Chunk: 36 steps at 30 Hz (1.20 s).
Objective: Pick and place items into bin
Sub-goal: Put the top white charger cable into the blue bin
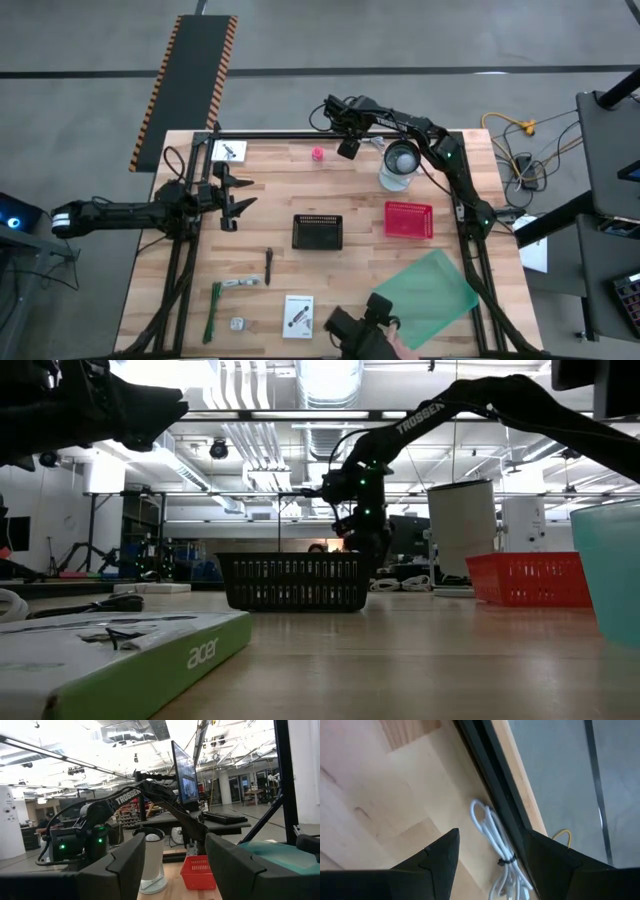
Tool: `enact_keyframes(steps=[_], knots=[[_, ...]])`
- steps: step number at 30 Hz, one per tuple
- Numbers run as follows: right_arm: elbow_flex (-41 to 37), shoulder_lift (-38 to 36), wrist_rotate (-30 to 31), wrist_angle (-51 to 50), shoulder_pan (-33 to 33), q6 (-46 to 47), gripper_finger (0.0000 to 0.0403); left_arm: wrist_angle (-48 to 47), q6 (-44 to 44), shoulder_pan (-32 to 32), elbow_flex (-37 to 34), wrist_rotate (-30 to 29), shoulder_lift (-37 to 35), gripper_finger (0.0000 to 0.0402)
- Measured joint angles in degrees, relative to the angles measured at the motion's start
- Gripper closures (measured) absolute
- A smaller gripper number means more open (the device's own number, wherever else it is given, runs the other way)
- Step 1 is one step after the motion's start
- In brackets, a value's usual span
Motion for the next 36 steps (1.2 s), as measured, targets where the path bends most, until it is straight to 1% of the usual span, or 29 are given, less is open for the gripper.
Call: enact_keyframes(steps=[12, 21, 26, 31, 36], knots=[[-1.49, 0.00, -0.11, 1.13, -0.60, 4.32, 0.0197, -0.22, 0.00, 0.02, 0.00, 0.01, 0.01, 0.0210], [-4.46, 0.00, -0.06, 1.40, -1.36, 1.81, 0.0197, -0.20, 0.00, 0.00, 0.00, 0.01, 0.01, 0.0210], [-5.25, 0.00, -0.05, 2.66, -1.36, 1.48, 0.0197, -0.20, 0.00, 0.01, 0.00, 0.01, 0.01, 0.0210], [-5.91, 0.00, 1.40, 3.83, -1.36, 0.32, 0.0197, -0.19, -0.02, 0.01, 0.00, 0.01, 0.01, 0.0210], [-5.78, 0.00, 1.51, 4.40, -1.36, 1.16, 0.0197, -0.17, 0.00, 0.02, 0.00, 0.01, 0.01, 0.0210]])
